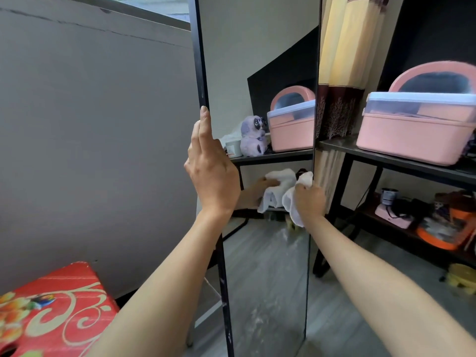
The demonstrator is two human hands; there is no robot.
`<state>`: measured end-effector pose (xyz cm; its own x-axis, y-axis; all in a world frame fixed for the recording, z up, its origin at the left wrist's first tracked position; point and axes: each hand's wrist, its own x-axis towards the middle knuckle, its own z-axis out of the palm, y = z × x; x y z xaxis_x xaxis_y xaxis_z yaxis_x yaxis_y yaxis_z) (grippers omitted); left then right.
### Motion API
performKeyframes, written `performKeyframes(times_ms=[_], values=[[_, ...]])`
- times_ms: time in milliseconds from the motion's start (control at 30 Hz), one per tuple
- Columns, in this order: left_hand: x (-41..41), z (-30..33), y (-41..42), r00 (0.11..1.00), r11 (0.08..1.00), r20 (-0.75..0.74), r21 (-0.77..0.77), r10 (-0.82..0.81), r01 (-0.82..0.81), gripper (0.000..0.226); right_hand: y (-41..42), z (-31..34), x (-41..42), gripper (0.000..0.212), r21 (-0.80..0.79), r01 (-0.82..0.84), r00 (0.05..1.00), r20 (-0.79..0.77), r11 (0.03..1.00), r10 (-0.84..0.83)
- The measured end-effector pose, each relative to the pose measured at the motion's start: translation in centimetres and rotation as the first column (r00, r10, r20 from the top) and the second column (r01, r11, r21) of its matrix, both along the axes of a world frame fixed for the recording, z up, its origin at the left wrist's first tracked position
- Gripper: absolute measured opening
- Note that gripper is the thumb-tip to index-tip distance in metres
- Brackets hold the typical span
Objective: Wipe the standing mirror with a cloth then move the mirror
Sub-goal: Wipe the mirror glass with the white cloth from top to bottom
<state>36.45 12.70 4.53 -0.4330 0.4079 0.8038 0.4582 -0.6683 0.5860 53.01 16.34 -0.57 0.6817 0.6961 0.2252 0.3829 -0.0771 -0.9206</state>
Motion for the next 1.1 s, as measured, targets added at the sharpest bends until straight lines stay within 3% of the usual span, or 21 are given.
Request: performKeyframes(times_ms=[167, 267, 333, 400, 533, 600, 667, 767, 900, 967, 1100], values=[[-0.9, -0.1, -0.1, 0.994, 0.994, -0.02, 0.017, -0.108, 0.108, 0.051, -0.1, 6.0, -3.7, 0.027, 0.371, -0.094, 0.993, 0.098, 0.924, 0.062], [-1.2, -0.2, -0.2, 0.99, 0.991, -0.053, 0.02, -0.131, 0.133, 0.05, 0.0, 6.6, -5.7, 0.029, 0.388, -0.17, 0.96, 0.274, 0.906, 0.062], [-1.5, -0.3, -0.3, 0.989, 0.99, -0.065, 0.02, -0.135, 0.136, 0.05, -0.1, 4.4, -6.4, 0.035, 0.373, -0.154, 0.95, 0.309, 0.915, 0.034], [-2.1, -0.8, -0.2, 0.985, 0.989, -0.091, 0.017, -0.148, 0.15, 0.049, -0.5, 0.5, -6.1, 0.034, 0.294, -0.106, 0.97, 0.239, 0.95, 0.034], [-3.0, -2.4, 0.0, 0.972, 0.987, -0.184, 0.038, -0.148, 0.157, 0.048, -1.7, -7.6, -3.3, 0.037, -0.144, -0.11, 0.99, -0.106, 0.983, 0.095], [-3.4, -3.3, 0.1, 0.973, 0.991, -0.2, 0.031, -0.119, 0.127, 0.047, -2.6, -9.8, -2.0, 0.034, -0.395, -0.159, 0.987, -0.089, 0.905, 0.134], [-3.5, -4.4, -0.2, 0.969, 0.995, -0.23, 0.03, -0.089, 0.098, 0.046, -3.4, -9.9, -1.3, 0.03, -0.485, -0.105, 0.99, 0.027, 0.868, 0.136], [-3.7, -6.0, -0.4, 0.962, 0.993, -0.25, 0.01, -0.111, 0.117, 0.045, -4.0, -7.5, -2.1, 0.035, -0.275, -0.011, 1.0, 0.024, 0.962, 0.018], [-3.6, -7.8, -0.5, 0.949, 0.974, -0.22, -0.01, -0.224, 0.227, 0.049, -4.3, -4.1, -5.8, 0.025, 0.156, -0.137, 0.99, 0.063, 0.978, 0.129], [-3.6, -8.5, -0.5, 0.939, 0.963, -0.22, -0.012, -0.264, 0.268, 0.05, -4.8, -4.2, -7.7, 0.025, 0.218, -0.198, 0.979, 0.09, 0.956, 0.182], [-3.4, -8.4, -0.5, 0.932, 0.952, -0.199, -0.016, -0.304, 0.307, 0.051, -5.3, -7.3, -8.9, 0.023, 0.184, -0.199, 0.978, 0.095, 0.963, 0.184]])
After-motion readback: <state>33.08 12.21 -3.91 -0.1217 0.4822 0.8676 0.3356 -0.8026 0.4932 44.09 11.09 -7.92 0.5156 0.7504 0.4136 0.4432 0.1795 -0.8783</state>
